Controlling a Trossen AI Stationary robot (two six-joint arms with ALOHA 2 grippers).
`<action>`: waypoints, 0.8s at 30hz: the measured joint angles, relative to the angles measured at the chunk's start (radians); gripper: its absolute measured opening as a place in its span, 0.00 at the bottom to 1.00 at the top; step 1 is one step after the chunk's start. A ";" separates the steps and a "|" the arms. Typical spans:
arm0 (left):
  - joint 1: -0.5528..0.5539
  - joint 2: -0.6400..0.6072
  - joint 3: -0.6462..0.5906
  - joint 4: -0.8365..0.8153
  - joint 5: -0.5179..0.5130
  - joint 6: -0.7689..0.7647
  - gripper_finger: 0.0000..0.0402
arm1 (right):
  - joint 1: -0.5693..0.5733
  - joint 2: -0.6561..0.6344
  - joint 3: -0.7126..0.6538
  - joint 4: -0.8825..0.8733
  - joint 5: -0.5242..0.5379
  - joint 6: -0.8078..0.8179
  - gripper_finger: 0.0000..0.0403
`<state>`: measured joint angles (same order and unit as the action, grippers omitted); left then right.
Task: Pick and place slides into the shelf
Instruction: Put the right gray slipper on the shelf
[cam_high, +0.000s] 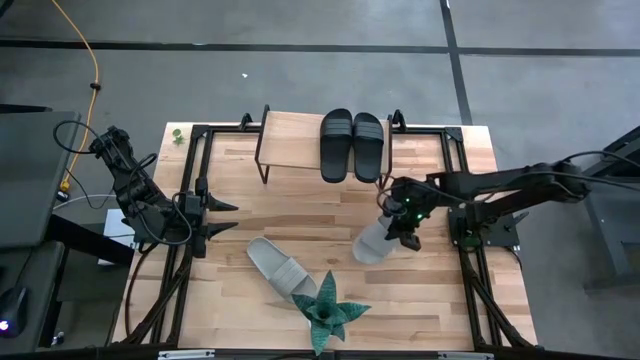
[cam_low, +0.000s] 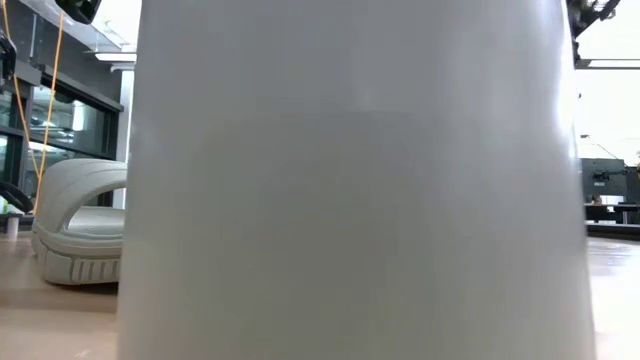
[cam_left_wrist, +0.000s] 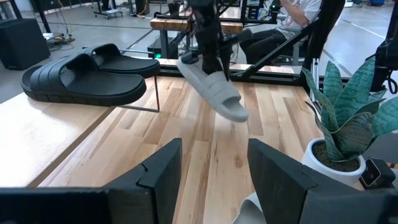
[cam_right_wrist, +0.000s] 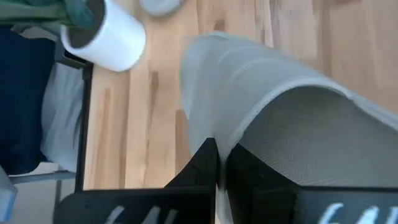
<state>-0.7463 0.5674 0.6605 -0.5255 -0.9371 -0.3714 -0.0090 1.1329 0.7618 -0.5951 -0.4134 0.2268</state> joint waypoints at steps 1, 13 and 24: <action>0.000 0.000 0.000 0.000 0.000 0.000 0.42 | 0.000 -0.002 0.018 -0.010 0.005 -0.006 0.00; 0.000 0.078 0.000 0.000 0.000 0.135 0.42 | -0.005 -0.002 0.204 -0.133 0.025 -0.075 0.00; 0.000 0.265 0.000 0.035 -0.173 0.328 0.42 | -0.023 -0.002 0.300 -0.187 0.022 -0.105 0.00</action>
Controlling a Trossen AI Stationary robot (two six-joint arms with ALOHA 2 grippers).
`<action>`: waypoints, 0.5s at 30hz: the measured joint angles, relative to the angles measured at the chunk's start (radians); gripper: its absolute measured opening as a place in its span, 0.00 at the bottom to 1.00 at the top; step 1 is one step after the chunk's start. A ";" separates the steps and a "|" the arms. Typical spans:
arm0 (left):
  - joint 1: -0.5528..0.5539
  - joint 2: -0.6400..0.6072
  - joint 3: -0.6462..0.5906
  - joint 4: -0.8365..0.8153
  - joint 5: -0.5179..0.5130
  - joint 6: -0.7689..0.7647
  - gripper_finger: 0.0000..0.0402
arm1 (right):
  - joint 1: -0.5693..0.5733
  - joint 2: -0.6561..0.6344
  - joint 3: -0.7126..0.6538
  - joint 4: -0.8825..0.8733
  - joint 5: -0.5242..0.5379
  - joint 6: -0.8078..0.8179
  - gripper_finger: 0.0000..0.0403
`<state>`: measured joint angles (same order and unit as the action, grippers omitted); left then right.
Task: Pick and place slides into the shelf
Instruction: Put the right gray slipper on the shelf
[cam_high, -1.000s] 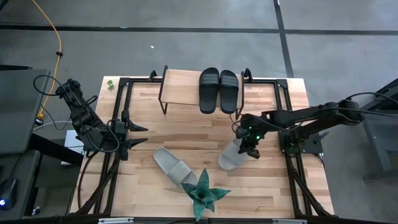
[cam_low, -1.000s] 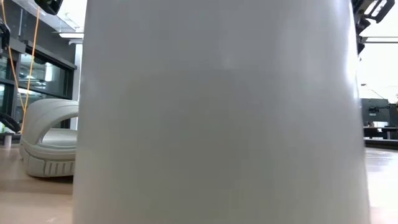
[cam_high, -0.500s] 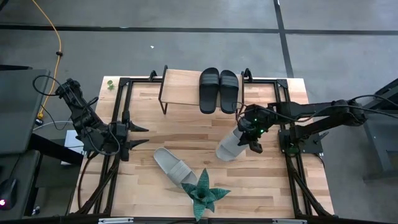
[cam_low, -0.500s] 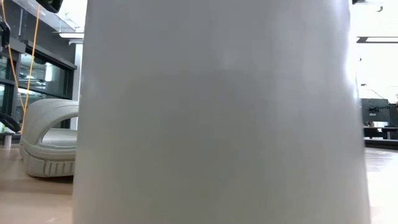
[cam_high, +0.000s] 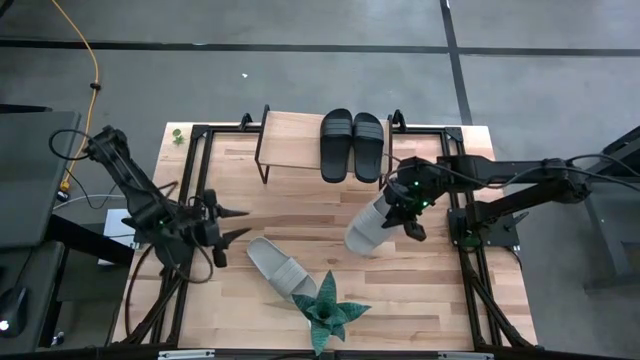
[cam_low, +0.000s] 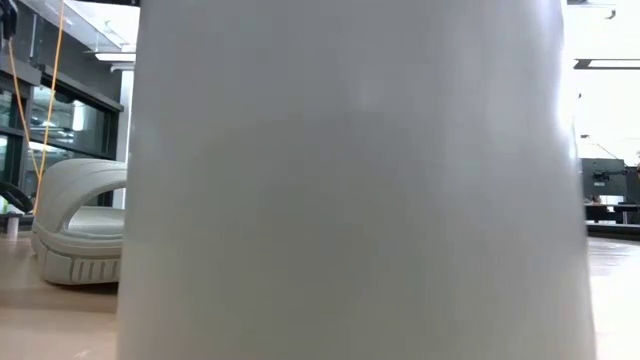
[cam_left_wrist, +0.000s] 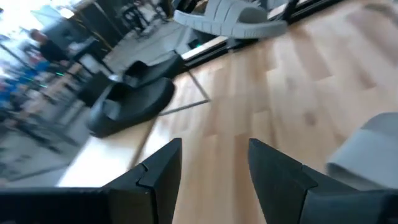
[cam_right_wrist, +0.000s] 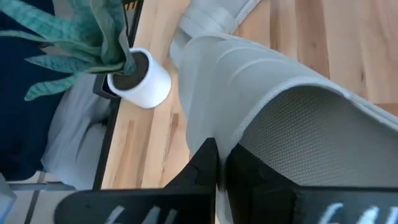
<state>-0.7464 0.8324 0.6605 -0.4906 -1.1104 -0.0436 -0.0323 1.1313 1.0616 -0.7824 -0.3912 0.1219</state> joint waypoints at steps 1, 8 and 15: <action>0.000 0.015 0.000 0.011 -0.023 0.021 0.42 | -0.009 0.000 0.005 -0.003 -0.002 -0.006 0.00; 0.000 0.106 0.000 0.096 -0.149 0.167 0.42 | -0.092 0.001 0.032 0.002 -0.016 -0.016 0.00; 0.000 0.174 0.000 0.101 -0.235 0.241 0.42 | -0.167 0.008 0.032 0.077 -0.113 0.006 0.00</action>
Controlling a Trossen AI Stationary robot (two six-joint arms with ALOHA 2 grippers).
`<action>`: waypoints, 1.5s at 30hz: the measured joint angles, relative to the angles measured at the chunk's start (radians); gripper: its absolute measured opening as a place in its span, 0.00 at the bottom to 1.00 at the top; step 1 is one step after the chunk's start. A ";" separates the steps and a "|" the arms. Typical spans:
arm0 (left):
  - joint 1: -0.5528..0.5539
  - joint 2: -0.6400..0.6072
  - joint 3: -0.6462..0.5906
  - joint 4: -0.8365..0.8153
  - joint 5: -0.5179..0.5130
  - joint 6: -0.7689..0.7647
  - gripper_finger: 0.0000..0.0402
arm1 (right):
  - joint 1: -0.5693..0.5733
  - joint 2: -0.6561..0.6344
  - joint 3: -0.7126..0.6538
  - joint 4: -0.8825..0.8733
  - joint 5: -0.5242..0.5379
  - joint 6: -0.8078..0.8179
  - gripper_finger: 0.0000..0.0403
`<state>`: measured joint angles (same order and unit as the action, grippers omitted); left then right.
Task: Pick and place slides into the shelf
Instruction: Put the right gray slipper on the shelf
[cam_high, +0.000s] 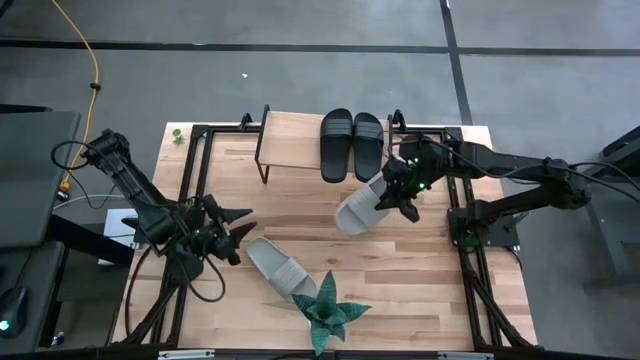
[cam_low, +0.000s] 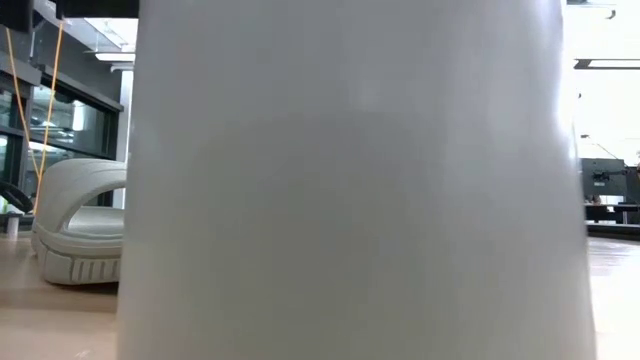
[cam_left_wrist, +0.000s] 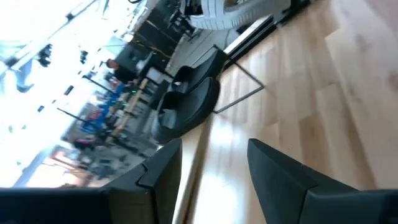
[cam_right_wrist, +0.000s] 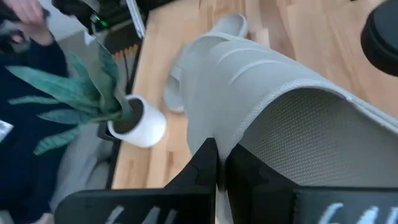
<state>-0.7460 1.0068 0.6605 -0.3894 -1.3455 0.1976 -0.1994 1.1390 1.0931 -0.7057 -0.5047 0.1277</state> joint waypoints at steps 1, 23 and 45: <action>0.000 0.010 0.000 0.002 -0.015 0.011 0.42 | -0.011 0.001 0.000 0.008 -0.015 0.009 0.00; 0.109 0.309 0.000 0.534 -0.125 0.734 0.42 | -0.085 0.079 0.001 0.233 -0.258 0.239 0.00; 0.190 0.552 0.230 0.673 0.056 1.023 0.42 | -0.128 0.204 0.016 0.263 -0.281 0.272 0.00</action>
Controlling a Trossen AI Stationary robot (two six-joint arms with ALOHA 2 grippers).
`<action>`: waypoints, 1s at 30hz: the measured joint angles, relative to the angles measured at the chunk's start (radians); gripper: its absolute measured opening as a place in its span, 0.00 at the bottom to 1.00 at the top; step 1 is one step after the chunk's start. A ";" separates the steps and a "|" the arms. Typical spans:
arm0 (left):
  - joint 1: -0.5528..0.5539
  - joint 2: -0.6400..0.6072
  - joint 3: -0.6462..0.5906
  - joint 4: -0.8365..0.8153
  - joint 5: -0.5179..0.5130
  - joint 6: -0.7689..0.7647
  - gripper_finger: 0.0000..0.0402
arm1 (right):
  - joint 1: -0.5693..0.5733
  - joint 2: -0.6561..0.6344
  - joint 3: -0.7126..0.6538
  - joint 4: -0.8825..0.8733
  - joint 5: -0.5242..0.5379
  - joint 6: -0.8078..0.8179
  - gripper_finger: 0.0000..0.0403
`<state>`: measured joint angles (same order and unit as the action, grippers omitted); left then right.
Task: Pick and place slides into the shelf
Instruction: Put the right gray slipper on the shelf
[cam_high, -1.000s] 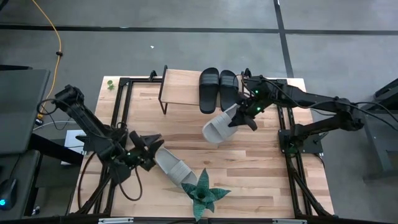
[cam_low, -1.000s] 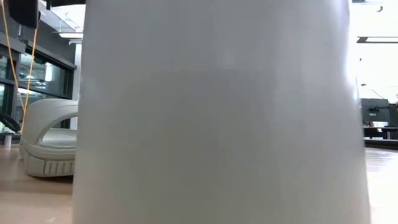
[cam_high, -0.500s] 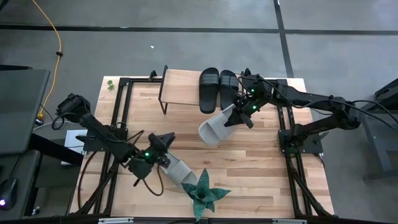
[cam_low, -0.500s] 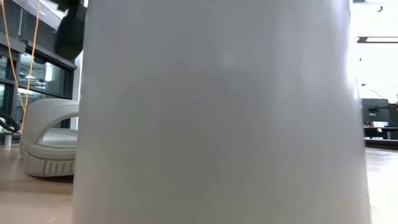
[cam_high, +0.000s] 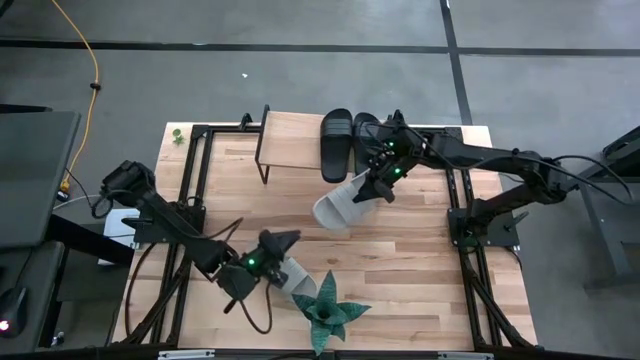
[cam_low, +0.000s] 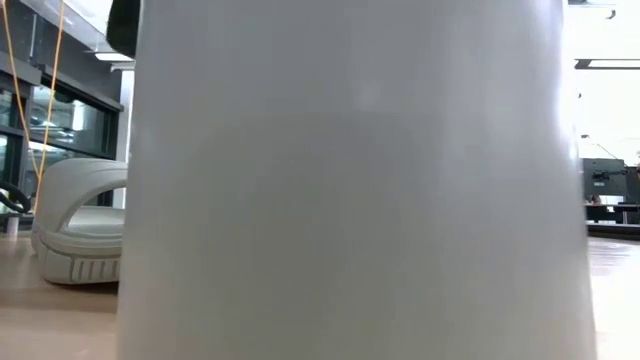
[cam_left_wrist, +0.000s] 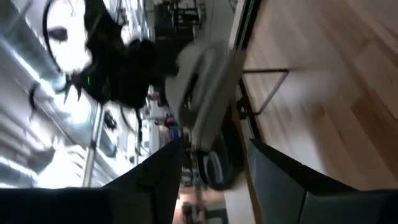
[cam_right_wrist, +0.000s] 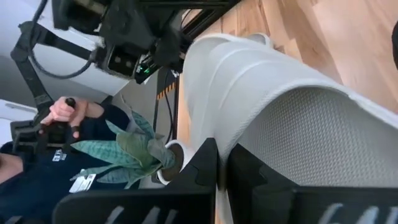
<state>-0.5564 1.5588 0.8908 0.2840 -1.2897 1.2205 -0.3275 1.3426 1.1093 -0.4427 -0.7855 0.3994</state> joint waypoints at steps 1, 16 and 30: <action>0.001 0.015 0.010 0.007 0.009 0.016 0.42 | 0.000 0.003 0.010 -0.011 0.001 -0.005 0.00; 0.007 0.044 0.061 0.073 0.055 0.205 0.42 | 0.049 0.081 0.206 -0.106 0.029 -0.065 0.00; 0.076 0.044 0.061 0.073 0.077 0.271 0.42 | 0.074 0.120 0.220 -0.114 0.026 -0.060 0.00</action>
<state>-0.4799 1.6028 0.9516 0.3565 -1.2130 1.4913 -0.2539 1.4628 1.3289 -0.5571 -0.7598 0.3393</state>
